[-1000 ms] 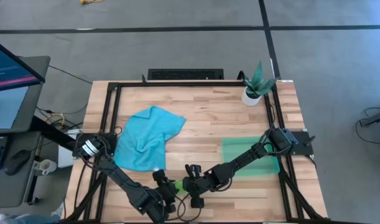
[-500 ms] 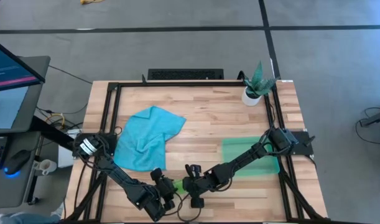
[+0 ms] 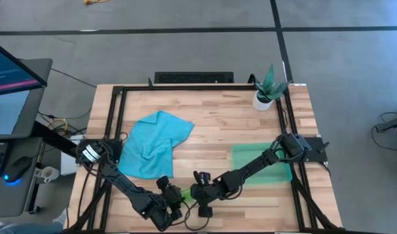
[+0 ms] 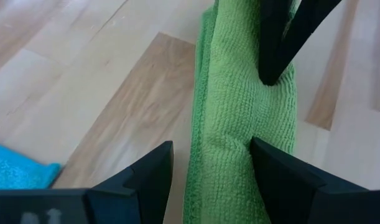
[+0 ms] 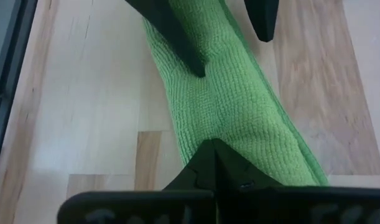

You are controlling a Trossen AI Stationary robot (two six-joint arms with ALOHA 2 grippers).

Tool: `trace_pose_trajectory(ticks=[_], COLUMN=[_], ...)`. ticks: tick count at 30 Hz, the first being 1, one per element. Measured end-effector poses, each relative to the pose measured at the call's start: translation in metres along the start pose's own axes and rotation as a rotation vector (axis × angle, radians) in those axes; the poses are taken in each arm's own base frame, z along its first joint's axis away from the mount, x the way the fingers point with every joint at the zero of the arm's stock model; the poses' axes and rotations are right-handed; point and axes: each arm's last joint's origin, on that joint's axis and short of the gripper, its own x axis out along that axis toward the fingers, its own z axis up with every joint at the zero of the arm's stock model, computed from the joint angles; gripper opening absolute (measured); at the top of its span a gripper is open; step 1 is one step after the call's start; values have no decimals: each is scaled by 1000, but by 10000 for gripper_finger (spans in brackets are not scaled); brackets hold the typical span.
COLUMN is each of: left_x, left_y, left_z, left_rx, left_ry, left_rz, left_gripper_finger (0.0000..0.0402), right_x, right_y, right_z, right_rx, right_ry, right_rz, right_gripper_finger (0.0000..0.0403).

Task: Roll microfiber towels into tight, uniform cylinder then place into a basket
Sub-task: Roll the green towel

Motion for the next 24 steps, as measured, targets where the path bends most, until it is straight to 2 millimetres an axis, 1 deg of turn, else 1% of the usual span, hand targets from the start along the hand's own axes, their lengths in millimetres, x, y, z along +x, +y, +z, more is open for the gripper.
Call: trace_pose_trajectory(ticks=[5,10,18,24], left_x=[-1,-8,-26,-40], left_y=[-2,-8,-13,-17], left_z=[2,10,19,18], left_rx=[34,109,187,212], left_ry=[1,3,72,115], left_rz=[1,18,76,92], left_gripper_finger=[203,203,203,203], right_x=[0,0,0,1], right_y=[0,0,0,-2], right_z=[0,0,1,2], right_rx=[15,21,43,47], right_ry=[-1,-2,-9,-9], right_rz=[-1,-3,1,-1], right_gripper_finger=[14,12,14,11])
